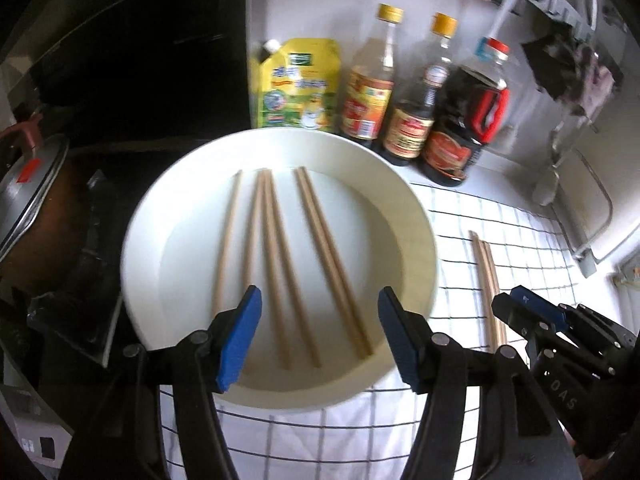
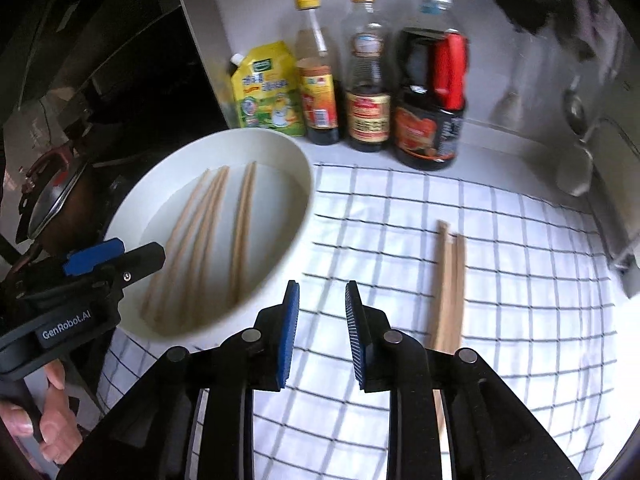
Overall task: Organize utensils
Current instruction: 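Move both tools back to the chopstick bundle on the cloth, then grasp one chopstick from the bundle with the right tool, then grasp another chopstick with the left tool while the right tool holds its own, then carry both chopsticks into the white bowl and open both tools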
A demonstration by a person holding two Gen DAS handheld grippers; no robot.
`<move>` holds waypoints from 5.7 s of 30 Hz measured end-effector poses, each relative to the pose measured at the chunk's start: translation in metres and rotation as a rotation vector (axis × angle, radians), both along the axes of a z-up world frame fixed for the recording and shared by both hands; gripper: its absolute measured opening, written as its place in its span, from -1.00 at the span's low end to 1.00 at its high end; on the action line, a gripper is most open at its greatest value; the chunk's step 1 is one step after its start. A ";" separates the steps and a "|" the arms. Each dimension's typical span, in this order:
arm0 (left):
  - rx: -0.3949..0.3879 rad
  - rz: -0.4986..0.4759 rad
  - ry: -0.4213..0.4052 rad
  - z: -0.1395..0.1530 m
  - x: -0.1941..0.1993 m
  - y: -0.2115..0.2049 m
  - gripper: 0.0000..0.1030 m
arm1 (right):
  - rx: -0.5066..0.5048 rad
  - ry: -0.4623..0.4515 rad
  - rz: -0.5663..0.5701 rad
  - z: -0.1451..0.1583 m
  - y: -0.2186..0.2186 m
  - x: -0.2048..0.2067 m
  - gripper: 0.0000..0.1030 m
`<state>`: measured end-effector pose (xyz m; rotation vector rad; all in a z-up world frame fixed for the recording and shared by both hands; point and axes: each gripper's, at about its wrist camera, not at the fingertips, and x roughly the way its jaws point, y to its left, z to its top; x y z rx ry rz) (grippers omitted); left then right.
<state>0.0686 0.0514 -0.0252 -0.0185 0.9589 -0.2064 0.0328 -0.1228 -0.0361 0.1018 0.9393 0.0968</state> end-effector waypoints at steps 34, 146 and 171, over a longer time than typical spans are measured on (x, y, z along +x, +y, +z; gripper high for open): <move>0.059 -0.169 0.027 -0.049 -0.047 -0.129 0.33 | 0.012 0.090 -0.165 -0.095 -0.117 -0.036 -0.43; 0.129 -0.196 0.100 -0.117 -0.010 -0.196 -0.84 | -0.170 0.075 -0.098 -0.107 -0.131 -0.039 -0.87; -0.023 -0.077 -0.065 0.009 -0.031 -0.058 -0.86 | 0.027 -0.120 -0.002 0.018 -0.053 -0.018 -0.88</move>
